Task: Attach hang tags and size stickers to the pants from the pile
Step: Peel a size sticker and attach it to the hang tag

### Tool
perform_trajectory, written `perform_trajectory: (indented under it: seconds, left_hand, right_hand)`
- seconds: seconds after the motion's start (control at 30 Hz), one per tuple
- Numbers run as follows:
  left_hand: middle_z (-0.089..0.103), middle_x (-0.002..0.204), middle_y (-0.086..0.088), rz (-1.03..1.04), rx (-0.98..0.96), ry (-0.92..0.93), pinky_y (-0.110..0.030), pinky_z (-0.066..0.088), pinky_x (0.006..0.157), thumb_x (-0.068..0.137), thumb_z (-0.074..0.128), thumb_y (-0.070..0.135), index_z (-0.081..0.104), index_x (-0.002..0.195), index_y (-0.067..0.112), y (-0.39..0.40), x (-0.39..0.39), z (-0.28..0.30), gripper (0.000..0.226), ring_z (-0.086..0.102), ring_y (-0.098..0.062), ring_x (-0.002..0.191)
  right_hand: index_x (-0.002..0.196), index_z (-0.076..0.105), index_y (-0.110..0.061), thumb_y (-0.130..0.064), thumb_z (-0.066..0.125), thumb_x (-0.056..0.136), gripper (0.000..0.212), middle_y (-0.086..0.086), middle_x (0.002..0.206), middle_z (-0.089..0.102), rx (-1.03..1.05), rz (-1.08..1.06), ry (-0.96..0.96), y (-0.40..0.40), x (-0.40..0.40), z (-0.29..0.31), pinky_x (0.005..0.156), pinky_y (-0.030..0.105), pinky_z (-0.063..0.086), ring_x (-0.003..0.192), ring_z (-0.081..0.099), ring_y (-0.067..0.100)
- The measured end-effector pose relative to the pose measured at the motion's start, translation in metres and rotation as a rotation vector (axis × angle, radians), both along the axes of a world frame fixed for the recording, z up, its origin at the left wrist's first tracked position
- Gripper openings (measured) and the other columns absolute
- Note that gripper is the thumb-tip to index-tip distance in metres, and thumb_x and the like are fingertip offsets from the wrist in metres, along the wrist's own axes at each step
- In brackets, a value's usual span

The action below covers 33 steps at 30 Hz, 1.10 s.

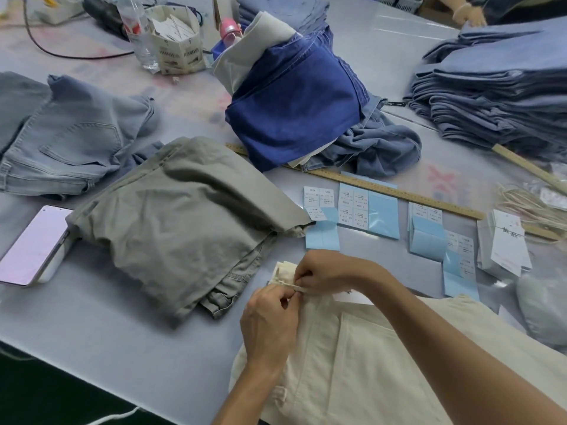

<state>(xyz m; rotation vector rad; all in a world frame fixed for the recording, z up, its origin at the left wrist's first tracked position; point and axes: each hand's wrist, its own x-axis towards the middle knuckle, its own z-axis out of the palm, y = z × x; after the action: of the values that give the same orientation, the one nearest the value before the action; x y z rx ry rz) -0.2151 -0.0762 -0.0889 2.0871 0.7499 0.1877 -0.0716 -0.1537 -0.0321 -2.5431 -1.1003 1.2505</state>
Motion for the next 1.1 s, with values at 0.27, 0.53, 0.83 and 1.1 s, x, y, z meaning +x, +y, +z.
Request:
perform_trajectory:
  seconds: [0.27,0.53,0.83,1.1]
  left_hand:
    - [0.058,0.078,0.026,-0.078,0.043,-0.063,-0.014,0.038,0.068,0.091,0.073,0.032,0.077,0.09,0.03,0.004,-0.009,0.0,0.005,0.056,-0.005,0.084]
    - [0.061,0.079,0.027,-0.082,0.039,-0.062,-0.015,0.038,0.068,0.09,0.075,0.031,0.076,0.089,0.033,0.003,-0.012,-0.003,0.003,0.056,-0.006,0.082]
    - [0.072,0.082,0.029,-0.054,-0.316,-0.047,-0.024,0.052,0.072,0.087,0.079,0.022,0.077,0.078,0.042,0.004,-0.015,-0.006,0.022,0.067,-0.004,0.077]
    - [0.078,0.082,0.006,0.074,-0.577,-0.091,-0.017,0.053,0.067,0.082,0.084,0.012,0.083,0.081,0.026,0.022,-0.011,-0.006,0.014,0.069,-0.008,0.071]
  right_hand:
    - [0.119,0.072,-0.019,-0.012,0.057,0.102,0.024,-0.011,0.119,0.066,0.68,-0.704,-0.318,-0.069,-0.024,-0.003,0.093,0.01,0.046,0.107,0.059,-0.008]
    - [0.116,0.073,-0.012,-0.005,0.072,0.092,0.026,-0.004,0.112,0.065,0.533,-0.531,-0.581,-0.113,-0.061,-0.013,0.085,0.028,0.049,0.1,0.06,0.014]
    - [0.097,0.073,-0.016,-0.015,0.069,0.095,0.004,-0.005,0.106,0.067,0.389,-0.341,-0.655,-0.107,-0.049,-0.012,0.076,0.038,0.05,0.096,0.058,0.024]
    - [0.114,0.062,-0.034,-0.031,0.058,0.102,0.013,-0.017,0.118,0.062,0.169,-0.081,-0.589,-0.111,-0.02,-0.002,0.088,0.033,0.039,0.11,0.05,0.015]
